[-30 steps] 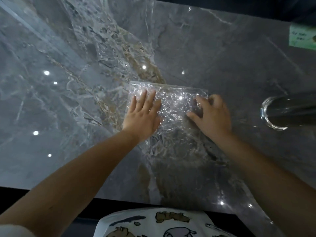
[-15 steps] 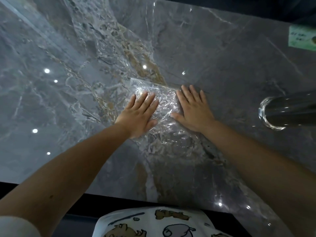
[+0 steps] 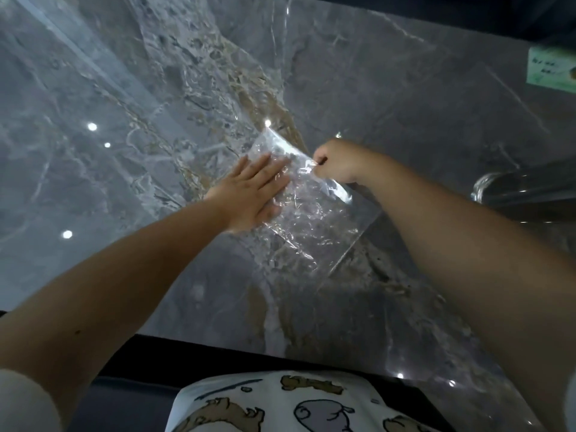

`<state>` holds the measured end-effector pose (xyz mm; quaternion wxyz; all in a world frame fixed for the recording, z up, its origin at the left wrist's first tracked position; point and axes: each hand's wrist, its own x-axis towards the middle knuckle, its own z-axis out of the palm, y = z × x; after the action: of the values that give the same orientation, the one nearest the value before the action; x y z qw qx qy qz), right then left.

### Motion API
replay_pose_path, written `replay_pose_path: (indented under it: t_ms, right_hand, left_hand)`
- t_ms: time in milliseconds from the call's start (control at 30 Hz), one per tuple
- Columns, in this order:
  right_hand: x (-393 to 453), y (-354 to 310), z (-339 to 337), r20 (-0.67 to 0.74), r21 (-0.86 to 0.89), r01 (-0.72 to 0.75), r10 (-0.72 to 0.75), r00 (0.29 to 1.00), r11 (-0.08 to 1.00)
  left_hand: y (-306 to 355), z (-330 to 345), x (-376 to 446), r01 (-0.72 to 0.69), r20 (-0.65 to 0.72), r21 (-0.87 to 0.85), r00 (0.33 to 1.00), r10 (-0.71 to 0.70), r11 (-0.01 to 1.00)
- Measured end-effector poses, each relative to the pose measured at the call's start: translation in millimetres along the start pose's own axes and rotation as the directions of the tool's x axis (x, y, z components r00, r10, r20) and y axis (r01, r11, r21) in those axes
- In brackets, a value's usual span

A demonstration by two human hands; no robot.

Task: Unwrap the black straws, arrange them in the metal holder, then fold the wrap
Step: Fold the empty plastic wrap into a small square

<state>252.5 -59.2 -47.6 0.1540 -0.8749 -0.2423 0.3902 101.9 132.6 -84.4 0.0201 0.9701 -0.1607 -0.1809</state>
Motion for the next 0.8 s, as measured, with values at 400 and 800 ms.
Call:
replay_pose_path:
  t_ms: [400, 800]
  right_hand:
    - [-60.9, 59.2, 33.2, -0.035, 0.613, -0.265, 0.361, 0.932, 0.744]
    - [-109.2, 79.9, 62.3, 0.176, 0.868, -0.345, 0.431, 0.885, 0.356]
  left_hand:
    - [113.5, 3.9, -48.8, -0.009, -0.126, -0.24, 0.992, -0.022, 0.971]
    - [171.0, 27.2, -73.6, -0.027, -0.313, -0.19, 0.949, -0.035, 0.982]
